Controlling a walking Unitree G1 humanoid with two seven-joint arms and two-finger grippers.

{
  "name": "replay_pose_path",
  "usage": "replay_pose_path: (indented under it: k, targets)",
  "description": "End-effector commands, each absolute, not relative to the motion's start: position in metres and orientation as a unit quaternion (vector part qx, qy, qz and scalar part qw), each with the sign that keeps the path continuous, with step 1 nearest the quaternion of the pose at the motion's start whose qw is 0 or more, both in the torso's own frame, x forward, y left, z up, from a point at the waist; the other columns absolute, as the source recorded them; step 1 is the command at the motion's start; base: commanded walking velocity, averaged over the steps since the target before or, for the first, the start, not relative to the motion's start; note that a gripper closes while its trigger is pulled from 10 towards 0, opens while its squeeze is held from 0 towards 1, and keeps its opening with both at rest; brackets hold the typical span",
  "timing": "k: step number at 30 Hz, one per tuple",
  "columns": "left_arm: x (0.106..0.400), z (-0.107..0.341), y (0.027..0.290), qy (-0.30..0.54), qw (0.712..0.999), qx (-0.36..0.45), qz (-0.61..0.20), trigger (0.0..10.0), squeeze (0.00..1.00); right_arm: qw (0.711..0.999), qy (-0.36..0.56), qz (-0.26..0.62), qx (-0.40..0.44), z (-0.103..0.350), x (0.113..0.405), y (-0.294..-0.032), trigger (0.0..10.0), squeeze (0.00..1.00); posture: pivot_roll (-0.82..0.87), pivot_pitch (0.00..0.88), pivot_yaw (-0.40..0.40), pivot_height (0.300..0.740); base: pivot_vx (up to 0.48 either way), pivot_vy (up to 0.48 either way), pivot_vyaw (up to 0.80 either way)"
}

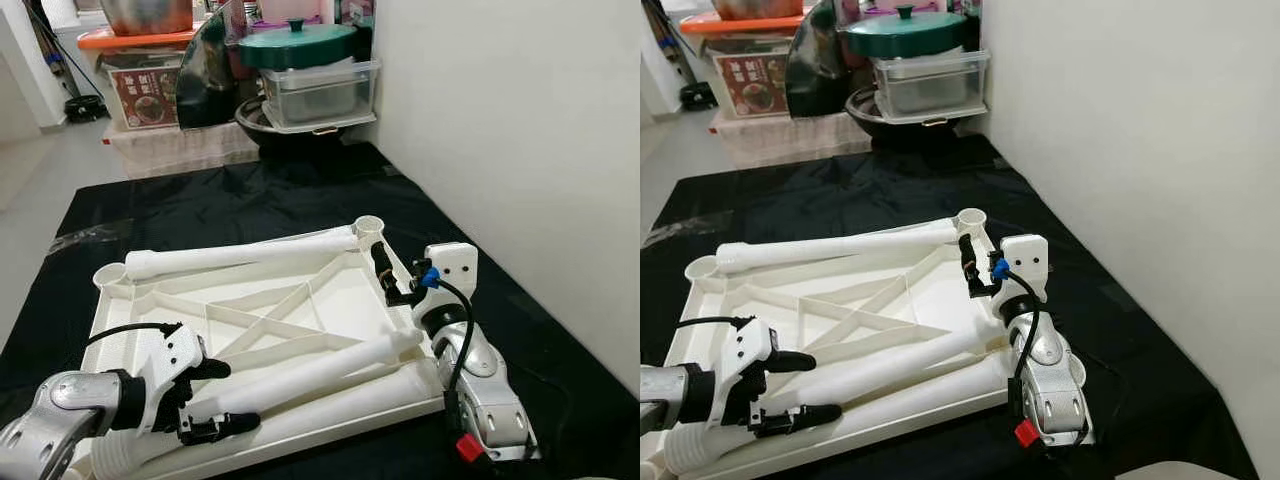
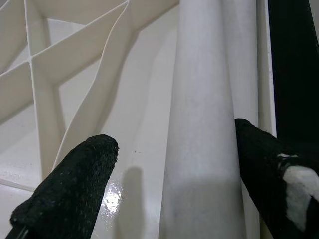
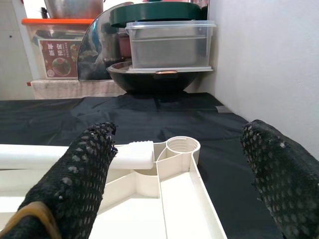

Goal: Building children table

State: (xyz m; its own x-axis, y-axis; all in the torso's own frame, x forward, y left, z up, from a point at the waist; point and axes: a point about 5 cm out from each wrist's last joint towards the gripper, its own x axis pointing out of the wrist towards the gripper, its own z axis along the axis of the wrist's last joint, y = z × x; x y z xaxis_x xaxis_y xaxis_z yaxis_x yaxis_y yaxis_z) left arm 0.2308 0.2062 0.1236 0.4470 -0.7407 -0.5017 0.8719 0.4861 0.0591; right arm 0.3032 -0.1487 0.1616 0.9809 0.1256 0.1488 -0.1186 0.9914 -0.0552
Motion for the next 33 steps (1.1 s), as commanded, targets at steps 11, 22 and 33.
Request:
replay_pose_path:
  k: [11, 22, 33]
  targets:
    - [0.223, 0.097, 0.215, 0.289, 0.824, 0.136, -0.468, 0.0, 0.0, 0.996, -0.063, 0.059, -0.019, 0.159, 0.305, -0.15, 10.0, 0.0, 0.0, 0.0, -0.016, 0.74, 0.0, 0.0, 0.0]
    - [0.229, 0.107, 0.215, 0.266, 0.836, 0.14, -0.458, 0.0, 0.0, 0.996, -0.062, 0.061, -0.018, 0.159, 0.306, -0.149, 10.0, 0.0, 0.0, 0.0, -0.02, 0.74, 0.0, 0.0, 0.0]
    - [0.266, 0.138, 0.219, 0.159, 0.908, 0.118, -0.369, 4.1, 0.0, 0.996, -0.067, 0.063, -0.004, 0.163, 0.307, -0.146, 10.0, 0.0, 0.0, 0.0, -0.02, 0.74, 0.0, 0.0, 0.0]
